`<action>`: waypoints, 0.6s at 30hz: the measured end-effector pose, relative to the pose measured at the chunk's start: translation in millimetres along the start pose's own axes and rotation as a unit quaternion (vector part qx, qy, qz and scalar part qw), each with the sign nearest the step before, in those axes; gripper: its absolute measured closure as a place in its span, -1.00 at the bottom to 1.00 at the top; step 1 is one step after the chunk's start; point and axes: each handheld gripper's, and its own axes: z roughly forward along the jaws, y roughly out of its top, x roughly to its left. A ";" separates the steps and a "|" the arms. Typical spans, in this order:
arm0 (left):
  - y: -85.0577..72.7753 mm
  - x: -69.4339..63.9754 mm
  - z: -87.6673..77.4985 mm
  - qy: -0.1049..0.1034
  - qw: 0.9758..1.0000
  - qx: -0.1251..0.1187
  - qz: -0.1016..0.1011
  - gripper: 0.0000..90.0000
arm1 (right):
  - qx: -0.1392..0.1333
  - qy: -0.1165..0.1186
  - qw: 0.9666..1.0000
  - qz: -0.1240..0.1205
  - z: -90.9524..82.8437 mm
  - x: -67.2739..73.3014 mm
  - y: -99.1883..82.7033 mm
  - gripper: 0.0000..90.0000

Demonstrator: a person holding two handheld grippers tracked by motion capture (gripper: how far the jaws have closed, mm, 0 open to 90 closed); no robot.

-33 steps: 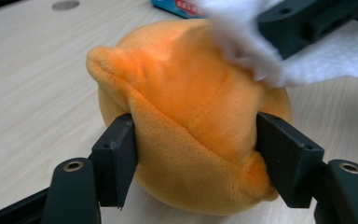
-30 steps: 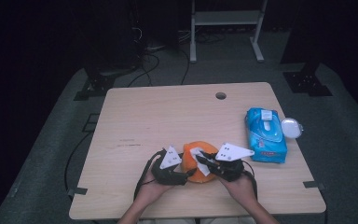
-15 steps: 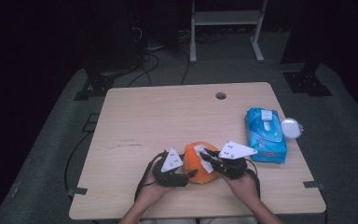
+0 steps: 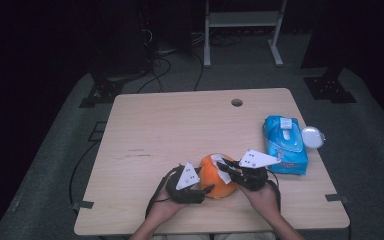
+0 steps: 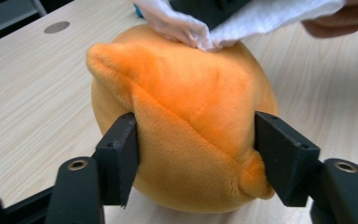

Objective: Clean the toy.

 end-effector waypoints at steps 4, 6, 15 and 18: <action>-1.7 12.1 -4.2 -0.032 0.996 -0.033 -0.079 -0.44 | 0.006 0.010 1.000 0.002 -0.5 5.1 -4.1 0.81; -3.8 17.8 -5.6 -0.038 0.994 -0.034 -0.097 -0.35 | 0.006 0.015 1.000 0.002 -0.3 6.7 -4.1 0.81; -5.0 3.5 -0.9 0.000 0.999 -0.015 -0.031 -0.09 | 0.004 0.032 0.999 -0.006 6.2 14.3 9.0 0.81; -5.3 5.4 -1.6 -0.007 0.999 -0.017 -0.039 -0.14 | 0.005 0.016 0.999 0.036 0.2 -6.1 -1.8 0.81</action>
